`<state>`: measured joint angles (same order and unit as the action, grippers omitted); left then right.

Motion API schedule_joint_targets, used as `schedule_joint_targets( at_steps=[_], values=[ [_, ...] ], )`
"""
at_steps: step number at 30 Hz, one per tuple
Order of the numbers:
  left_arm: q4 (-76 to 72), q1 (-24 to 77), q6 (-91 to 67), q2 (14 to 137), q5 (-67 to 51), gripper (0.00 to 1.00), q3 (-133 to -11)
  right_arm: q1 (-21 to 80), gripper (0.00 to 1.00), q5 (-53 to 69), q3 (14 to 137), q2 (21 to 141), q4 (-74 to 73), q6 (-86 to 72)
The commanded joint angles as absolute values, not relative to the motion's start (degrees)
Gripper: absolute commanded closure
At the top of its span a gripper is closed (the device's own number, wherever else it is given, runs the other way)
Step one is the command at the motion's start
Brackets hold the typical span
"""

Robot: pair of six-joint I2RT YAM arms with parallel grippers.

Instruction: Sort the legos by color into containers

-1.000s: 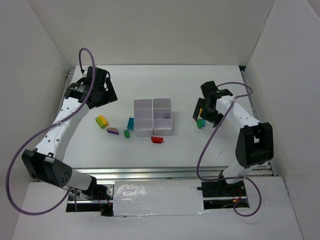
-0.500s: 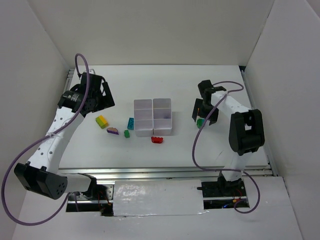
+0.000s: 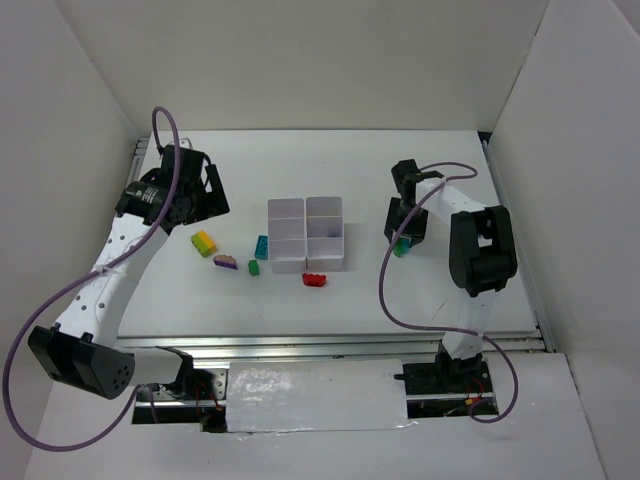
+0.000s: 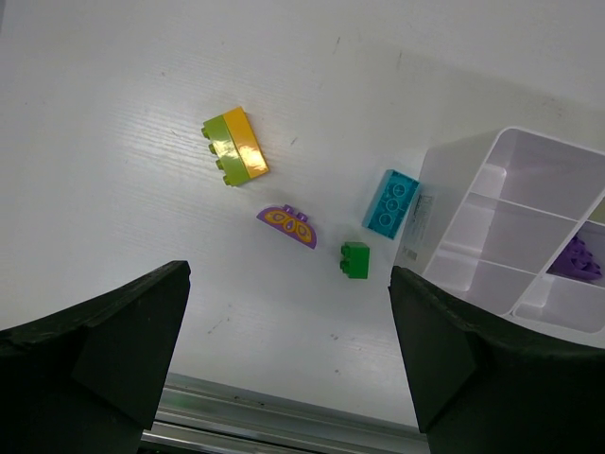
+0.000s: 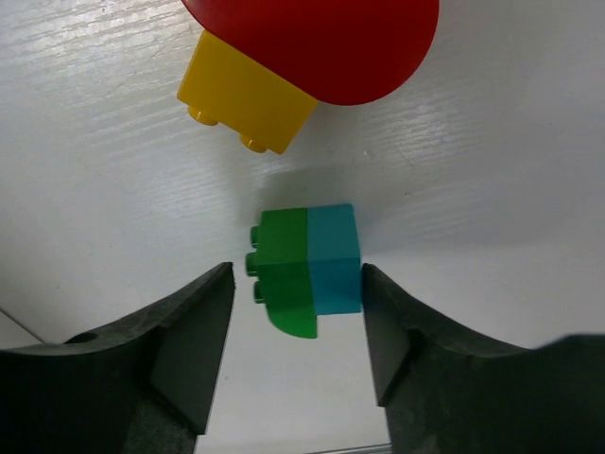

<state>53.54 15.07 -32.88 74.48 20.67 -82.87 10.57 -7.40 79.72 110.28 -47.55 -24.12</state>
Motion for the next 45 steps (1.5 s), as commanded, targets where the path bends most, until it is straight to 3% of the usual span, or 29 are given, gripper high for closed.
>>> schedule_joint_targets(
  at_steps=[1,8,11,14,17,18,34,45],
  values=[
    [52.29,14.94,-31.11,73.47,19.87,0.00,-82.44,10.28,0.39,-6.16,79.10,109.69,-45.00,-23.64],
    [52.65,14.94,-30.67,73.92,19.16,0.01,-82.35,10.28,0.47,-5.01,77.61,108.99,-43.77,-24.61],
    [52.30,14.94,-30.59,73.83,18.63,0.00,-81.83,10.20,0.56,-4.13,76.82,108.55,-43.16,-24.61],
    [52.29,14.94,-30.50,74.00,18.28,0.00,-81.56,10.46,0.84,-3.25,76.47,108.02,-42.80,-24.87],
    [52.47,14.94,-30.41,73.92,17.67,0.00,-81.21,10.55,0.86,-3.34,75.85,107.32,-42.37,-25.14],
    [52.30,14.94,-30.41,73.74,17.41,0.00,-80.86,10.46,1.00,-3.34,75.50,107.05,-42.36,-25.31],
    [40.35,15.03,-29.79,71.02,6.42,0.00,-74.01,12.22,1.00,-6.86,69.71,92.29,-41.31,-31.02],
    [45.17,15.03,-37.00,75.06,15.65,0.01,-75.32,12.30,1.00,-6.42,67.15,96.06,-39.99,-30.94]
  ],
)
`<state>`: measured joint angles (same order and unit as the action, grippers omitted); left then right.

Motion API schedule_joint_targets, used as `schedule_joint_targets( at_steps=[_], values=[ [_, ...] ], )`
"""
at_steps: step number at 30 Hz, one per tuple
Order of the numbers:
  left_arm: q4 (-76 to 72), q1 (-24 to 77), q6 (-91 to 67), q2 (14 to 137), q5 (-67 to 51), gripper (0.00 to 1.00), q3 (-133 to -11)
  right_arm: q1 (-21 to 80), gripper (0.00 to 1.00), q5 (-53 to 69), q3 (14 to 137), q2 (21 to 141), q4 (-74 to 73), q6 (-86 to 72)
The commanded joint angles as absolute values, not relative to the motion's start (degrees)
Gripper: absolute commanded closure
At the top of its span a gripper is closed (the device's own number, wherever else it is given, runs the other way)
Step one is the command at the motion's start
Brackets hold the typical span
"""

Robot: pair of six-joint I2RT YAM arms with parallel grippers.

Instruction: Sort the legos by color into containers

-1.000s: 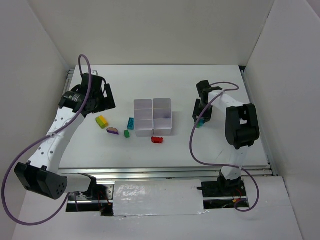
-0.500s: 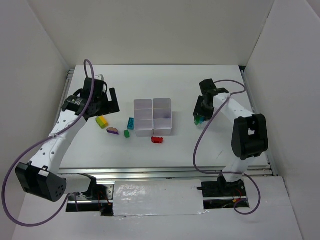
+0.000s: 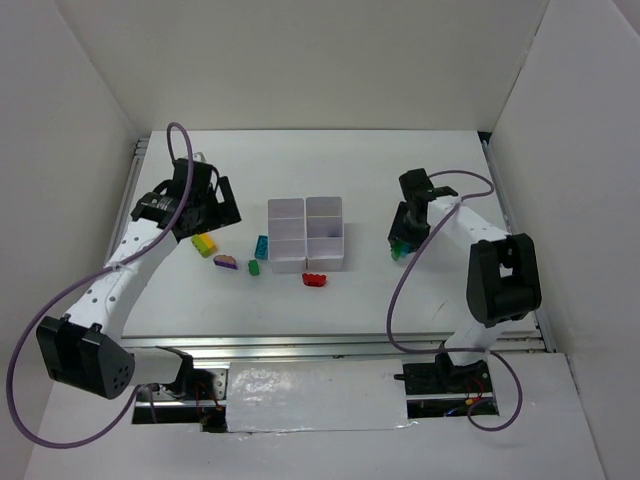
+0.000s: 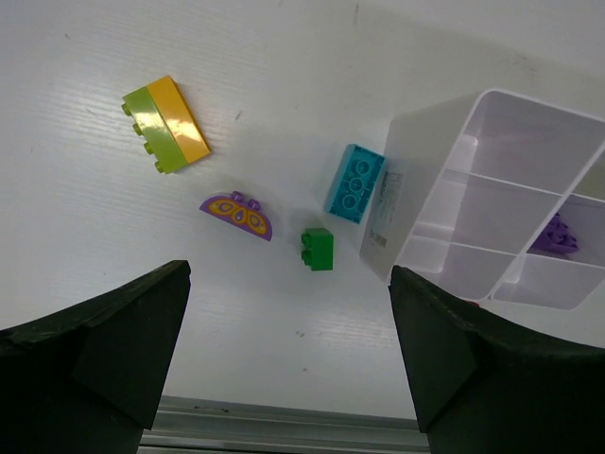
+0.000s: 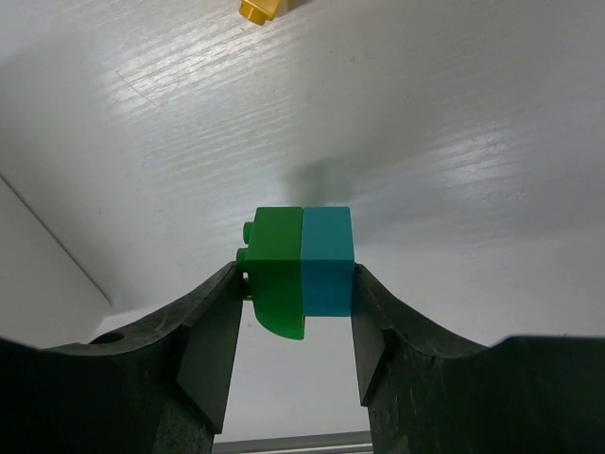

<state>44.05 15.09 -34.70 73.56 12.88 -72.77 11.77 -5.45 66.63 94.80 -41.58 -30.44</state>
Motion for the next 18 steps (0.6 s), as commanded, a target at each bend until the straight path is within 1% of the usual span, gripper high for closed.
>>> schedule_joint_targets(
  at_steps=[1,8,9,12,13,14,16,18],
  values=[
    [45.18,15.03,-37.00,75.15,15.47,0.01,-75.67,12.30,1.00,-6.59,67.32,96.76,-40.16,-31.02],
    [44.04,15.03,-34.64,74.97,14.95,0.00,-76.20,12.91,1.00,-5.45,68.99,97.56,-41.13,-31.99],
    [43.42,15.03,-32.45,75.06,13.38,0.01,-76.29,13.18,1.00,-5.28,69.43,96.43,-41.48,-32.17],
    [38.51,15.20,-29.28,73.84,3.37,0.01,-75.33,16.78,1.00,-5.36,72.84,92.39,-44.54,-33.48],
    [37.19,15.47,-29.01,73.48,-1.71,0.00,-75.15,18.09,1.00,-6.93,74.25,91.24,-45.87,-34.10],
    [34.22,16.69,-28.57,73.13,-4.45,0.01,-75.06,20.98,1.00,-7.73,75.57,89.40,-47.01,-35.75],
    [31.21,19.15,-27.34,72.51,-7.90,0.01,-74.88,23.63,1.00,-8.78,79.86,87.72,-49.73,-38.91],
    [27.54,23.72,-26.11,73.03,-11.15,0.01,-75.23,27.83,1.00,-10.10,82.52,85.88,-50.71,-41.30]
  ],
)
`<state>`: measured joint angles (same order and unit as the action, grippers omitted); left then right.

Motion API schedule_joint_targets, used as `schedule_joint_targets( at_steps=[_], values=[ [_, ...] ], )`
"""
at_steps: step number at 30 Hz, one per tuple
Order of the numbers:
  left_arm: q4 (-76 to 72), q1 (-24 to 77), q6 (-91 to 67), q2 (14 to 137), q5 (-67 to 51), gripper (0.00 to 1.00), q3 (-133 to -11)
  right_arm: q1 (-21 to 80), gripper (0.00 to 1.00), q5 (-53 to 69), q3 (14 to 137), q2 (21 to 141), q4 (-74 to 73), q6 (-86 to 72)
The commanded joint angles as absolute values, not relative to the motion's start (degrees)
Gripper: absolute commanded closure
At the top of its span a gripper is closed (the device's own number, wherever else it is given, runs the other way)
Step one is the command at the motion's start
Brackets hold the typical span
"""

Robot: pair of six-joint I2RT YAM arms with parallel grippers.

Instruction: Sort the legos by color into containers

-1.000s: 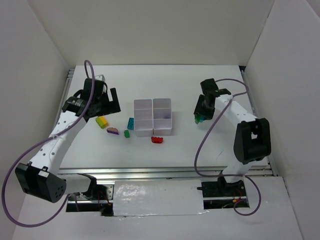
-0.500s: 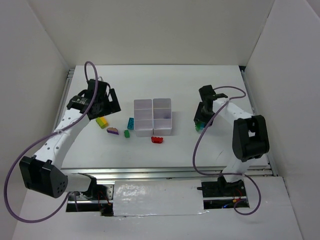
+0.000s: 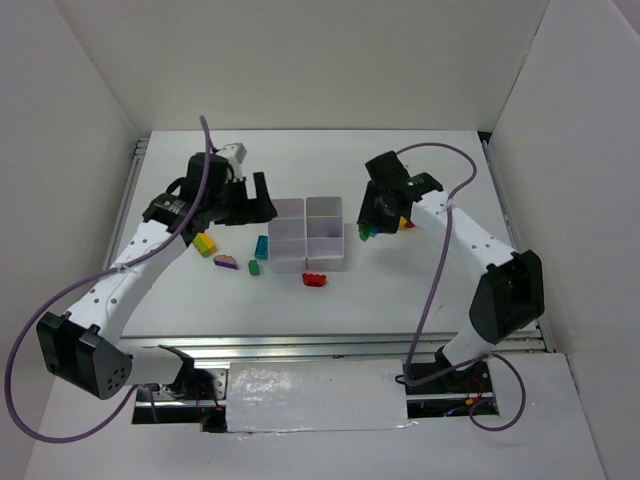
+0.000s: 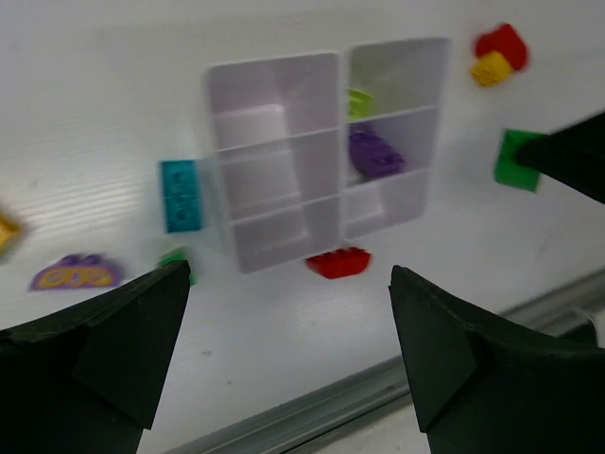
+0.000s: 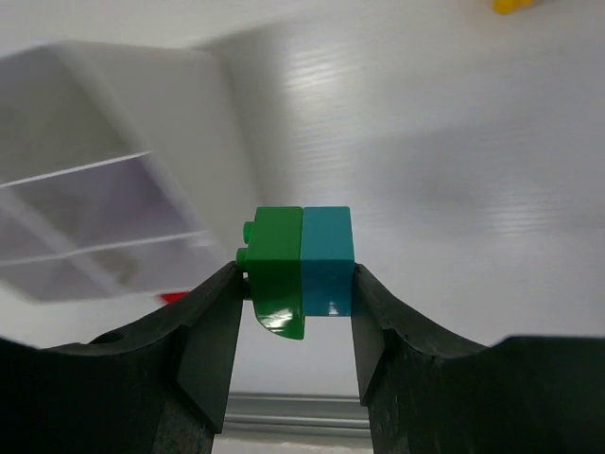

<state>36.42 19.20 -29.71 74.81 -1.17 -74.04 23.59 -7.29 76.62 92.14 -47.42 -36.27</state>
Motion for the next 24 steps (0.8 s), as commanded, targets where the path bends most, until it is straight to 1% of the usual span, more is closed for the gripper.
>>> schedule_joint_targets(
  at_steps=[1,4,5,11,23,24],
  values=[
    [26.55,25.21,-25.93,73.30,-11.86,0.01,-75.41,29.25,1.00,-10.98,85.40,85.52,-51.76,-43.74],
    [23.21,29.69,-26.10,75.23,-15.81,0.00,-76.20,34.00,1.00,-14.76,91.30,85.08,-54.04,-48.23],
    [22.51,30.05,-26.89,76.02,-17.04,0.01,-76.46,34.80,1.00,-15.90,94.02,85.17,-54.75,-49.38],
    [18.81,30.76,-26.81,78.13,-21.08,0.02,-78.74,39.98,1.00,-16.52,99.66,85.52,-54.76,-52.38],
    [12.66,31.38,-28.92,80.77,-27.94,0.10,-78.05,42.63,1.00,-15.82,99.41,84.73,-52.30,-52.73],
    [12.48,31.46,-29.35,80.95,-28.30,0.12,-77.70,42.63,1.00,-15.56,99.49,84.90,-52.12,-52.65]
  ],
)
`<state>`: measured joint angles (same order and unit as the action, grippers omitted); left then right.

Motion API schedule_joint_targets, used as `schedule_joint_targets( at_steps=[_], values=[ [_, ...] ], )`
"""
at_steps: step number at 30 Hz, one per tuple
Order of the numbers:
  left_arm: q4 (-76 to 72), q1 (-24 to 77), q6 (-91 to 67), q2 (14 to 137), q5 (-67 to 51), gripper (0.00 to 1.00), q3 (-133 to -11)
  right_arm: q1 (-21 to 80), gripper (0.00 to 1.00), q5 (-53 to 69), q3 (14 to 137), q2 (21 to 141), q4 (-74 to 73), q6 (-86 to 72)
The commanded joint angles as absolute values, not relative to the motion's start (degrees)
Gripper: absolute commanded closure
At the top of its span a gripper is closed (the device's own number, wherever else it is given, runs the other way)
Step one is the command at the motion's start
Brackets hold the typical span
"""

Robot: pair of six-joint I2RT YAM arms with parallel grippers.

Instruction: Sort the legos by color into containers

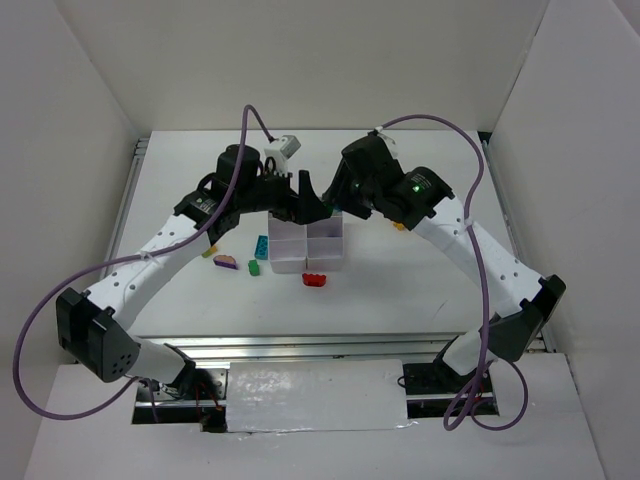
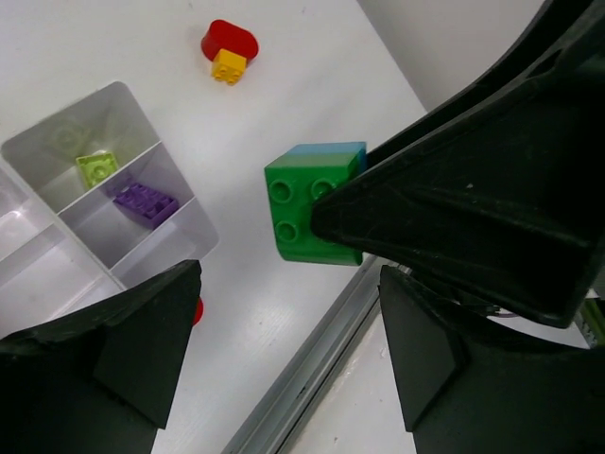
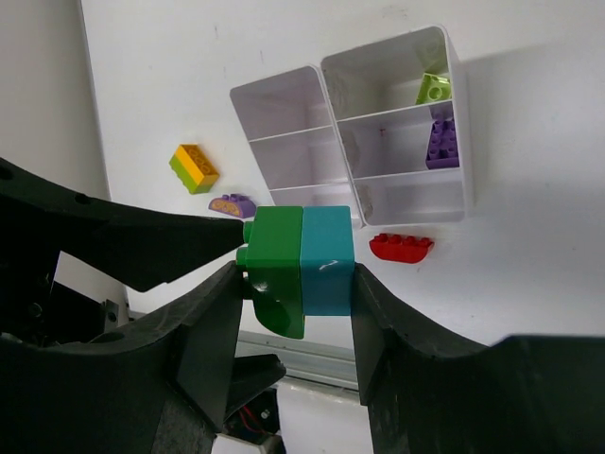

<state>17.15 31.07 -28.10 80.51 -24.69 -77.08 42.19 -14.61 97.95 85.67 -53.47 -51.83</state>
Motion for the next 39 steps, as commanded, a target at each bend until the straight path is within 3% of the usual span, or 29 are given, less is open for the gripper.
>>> schedule_joint_targets(
  at_steps=[1,3,9,16,20,21,23,29,30,32,33,34,35,37,39],
  values=[
    [11.35,31.46,-29.62,80.86,-28.74,0.14,-77.35,42.80,1.00,-15.30,99.58,85.08,-51.95,-52.39],
    [10.72,31.46,-30.14,81.03,-29.35,0.17,-77.34,43.06,1.00,-14.68,100.10,85.78,-52.21,-52.30],
    [9.93,31.55,-30.41,81.65,-29.97,0.42,-77.78,43.86,1.00,-13.89,98.71,84.99,-50.54,-52.56],
    [8.44,31.55,-31.11,82.09,-31.90,0.35,-77.61,43.86,1.00,-9.33,95.89,83.50,-45.62,-52.47],
    [8.44,31.55,-30.41,82.00,-32.35,0.70,-78.31,43.94,1.00,-8.61,95.80,83.76,-45.44,-52.47],
    [8.79,31.64,-30.15,82.00,-32.52,0.85,-78.40,43.86,1.00,-8.70,95.80,83.67,-45.44,-52.56],
    [8.88,31.64,-29.71,81.91,-32.69,0.98,-78.49,43.86,1.00,-8.44,95.80,83.67,-45.26,-52.47],
    [8.62,31.64,-29.00,81.74,-33.75,1.00,-77.79,43.86,0.98,-6.68,94.57,82.88,-42.81,-51.24],
    [8.61,31.64,-28.74,81.48,-33.92,1.00,-77.70,43.86,0.96,-5.98,93.96,82.62,-41.93,-51.07],
    [8.88,31.64,-28.04,81.21,-34.10,1.00,-77.61,43.59,0.79,-5.19,93.08,81.65,-40.61,-50.54],
    [8.88,31.64,-27.86,81.04,-33.93,1.00,-77.61,43.51,0.69,-4.75,92.12,81.30,-39.39,-50.36],
    [8.96,31.64,-27.69,80.95,-33.84,1.00,-77.52,43.51,0.47,-4.66,91.59,80.78,-38.77,-50.27],
    [9.40,31.64,-27.42,80.86,-33.66,1.00,-77.69,43.33,0.38,-4.66,91.06,80.08,-38.41,-50.36],
    [10.02,31.64,-27.07,80.86,-32.96,1.00,-78.05,42.98,0.30,-4.83,90.27,79.63,-38.06,-50.45],
    [10.28,31.64,-26.72,80.60,-32.43,1.00,-77.87,42.10,0.30,-4.48,89.48,79.02,-37.45,-50.62]
  ],
)
